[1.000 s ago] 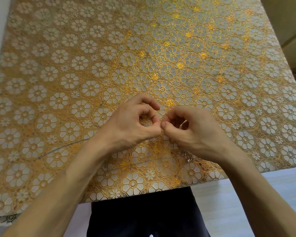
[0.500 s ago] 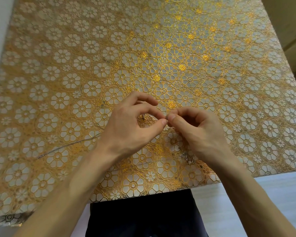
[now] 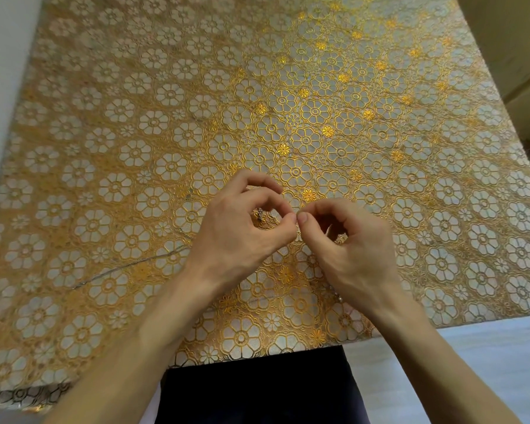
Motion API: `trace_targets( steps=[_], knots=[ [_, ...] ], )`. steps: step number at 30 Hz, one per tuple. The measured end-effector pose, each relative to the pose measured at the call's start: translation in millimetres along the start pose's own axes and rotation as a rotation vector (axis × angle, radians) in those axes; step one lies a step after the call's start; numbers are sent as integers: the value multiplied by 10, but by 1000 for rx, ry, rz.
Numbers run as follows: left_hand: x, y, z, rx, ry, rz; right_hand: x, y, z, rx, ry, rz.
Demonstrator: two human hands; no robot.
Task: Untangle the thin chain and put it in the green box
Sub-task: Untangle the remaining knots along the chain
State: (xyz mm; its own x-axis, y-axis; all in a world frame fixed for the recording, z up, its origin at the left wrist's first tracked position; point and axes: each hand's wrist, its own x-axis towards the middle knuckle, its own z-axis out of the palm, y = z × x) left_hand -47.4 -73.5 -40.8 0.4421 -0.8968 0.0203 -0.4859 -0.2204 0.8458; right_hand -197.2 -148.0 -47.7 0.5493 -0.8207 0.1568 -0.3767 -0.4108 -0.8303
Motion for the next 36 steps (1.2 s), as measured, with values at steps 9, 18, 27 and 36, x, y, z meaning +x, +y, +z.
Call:
trace_targets(
  steps=[9,18,27,36],
  knots=[
    [77,-11,-93,-28,-192,-22,49,0,-42,-128,-146,-72],
    [173,36,-226,-37,-414,-54,128,-69,-168,258,-478,259],
    [205,-37,-274,-276,-400,-167,139,-49,-114,358,-398,303],
    [144,-28,-201,-254,-282,-165,62,-102,-128,329,-253,275]
  ],
)
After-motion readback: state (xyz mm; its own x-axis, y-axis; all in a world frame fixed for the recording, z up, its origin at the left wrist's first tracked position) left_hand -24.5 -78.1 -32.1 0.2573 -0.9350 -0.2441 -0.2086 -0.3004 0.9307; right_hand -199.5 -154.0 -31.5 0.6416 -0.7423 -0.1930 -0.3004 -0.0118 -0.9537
